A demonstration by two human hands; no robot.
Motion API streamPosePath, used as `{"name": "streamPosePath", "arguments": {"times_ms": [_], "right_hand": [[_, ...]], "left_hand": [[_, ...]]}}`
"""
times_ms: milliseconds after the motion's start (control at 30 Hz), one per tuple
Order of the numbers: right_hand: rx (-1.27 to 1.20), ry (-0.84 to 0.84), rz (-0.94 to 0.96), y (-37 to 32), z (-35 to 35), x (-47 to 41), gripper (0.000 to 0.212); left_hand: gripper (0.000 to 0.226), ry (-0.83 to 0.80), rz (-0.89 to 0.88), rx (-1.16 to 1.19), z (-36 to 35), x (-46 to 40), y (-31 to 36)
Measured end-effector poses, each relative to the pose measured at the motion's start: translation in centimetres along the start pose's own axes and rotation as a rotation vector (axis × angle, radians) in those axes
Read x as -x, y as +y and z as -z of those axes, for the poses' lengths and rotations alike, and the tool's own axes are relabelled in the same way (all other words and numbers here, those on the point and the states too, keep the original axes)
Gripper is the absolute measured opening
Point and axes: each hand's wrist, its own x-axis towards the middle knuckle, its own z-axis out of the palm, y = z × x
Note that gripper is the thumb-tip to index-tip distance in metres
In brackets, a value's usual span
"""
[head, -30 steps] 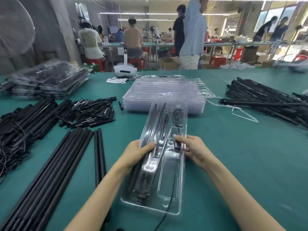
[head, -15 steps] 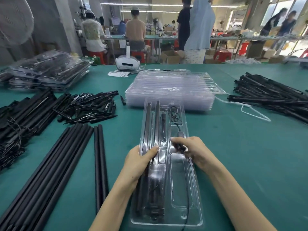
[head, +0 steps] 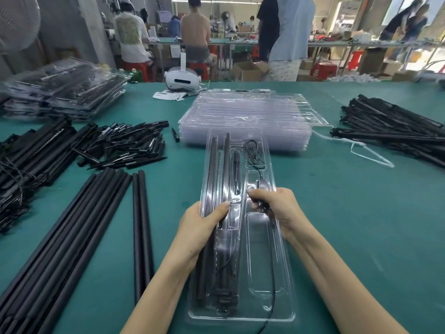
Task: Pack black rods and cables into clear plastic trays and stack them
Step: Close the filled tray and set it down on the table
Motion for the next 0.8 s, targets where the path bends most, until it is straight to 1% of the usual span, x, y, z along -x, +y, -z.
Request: {"name": "streamPosePath", "arguments": {"times_ms": [67, 133, 233, 333, 467, 533, 600, 633, 700, 733, 800], "right_hand": [[0.033, -0.025, -0.005, 0.1, 0.0, -0.1, 0.012], [0.067, -0.057, -0.029, 0.2, 0.0, -0.3, 0.017], [0.057, -0.084, -0.070, 0.2, 0.2, -0.5, 0.022], [0.042, -0.087, -0.090, 0.0, 0.3, -0.3, 0.023], [0.065, -0.069, -0.075, 0.0, 0.2, -0.3, 0.032], [0.059, -0.065, -0.057, -0.2, 0.1, 0.2, 0.031], [0.044, -0.109, -0.087, -0.6, 0.1, 1.1, 0.024], [0.019, -0.156, -0.128, -0.8, 0.2, 1.9, 0.029], [0.006, -0.247, -0.197, -1.0, 0.8, 3.9, 0.056], [0.032, -0.270, -0.201, -0.9, 1.3, 5.2, 0.065], [0.040, -0.304, -0.204, 0.0, 2.7, 8.1, 0.070]], "left_hand": [[0.019, 0.015, 0.008, 0.014, 0.0, -0.1, 0.0], [0.021, 0.020, 0.017, 0.033, 0.1, -0.1, 0.0], [0.023, 0.010, 0.026, 0.049, 0.1, 0.0, -0.1], [0.020, 0.014, 0.031, 0.052, 0.0, 0.1, -0.1], [0.022, 0.016, 0.044, 0.040, 0.1, 0.0, -0.2], [0.022, 0.021, 0.052, 0.040, 0.1, 0.0, -0.1], [0.020, 0.025, 0.055, 0.048, 0.1, 0.0, 0.0], [0.019, 0.032, 0.052, 0.046, 0.2, 0.1, 0.0], [0.023, 0.066, 0.049, 0.054, 0.6, 0.2, 0.1], [0.028, 0.084, 0.056, 0.064, 0.9, 0.2, 0.3], [0.035, 0.098, 0.082, 0.058, 1.2, 0.2, 0.5]]}}
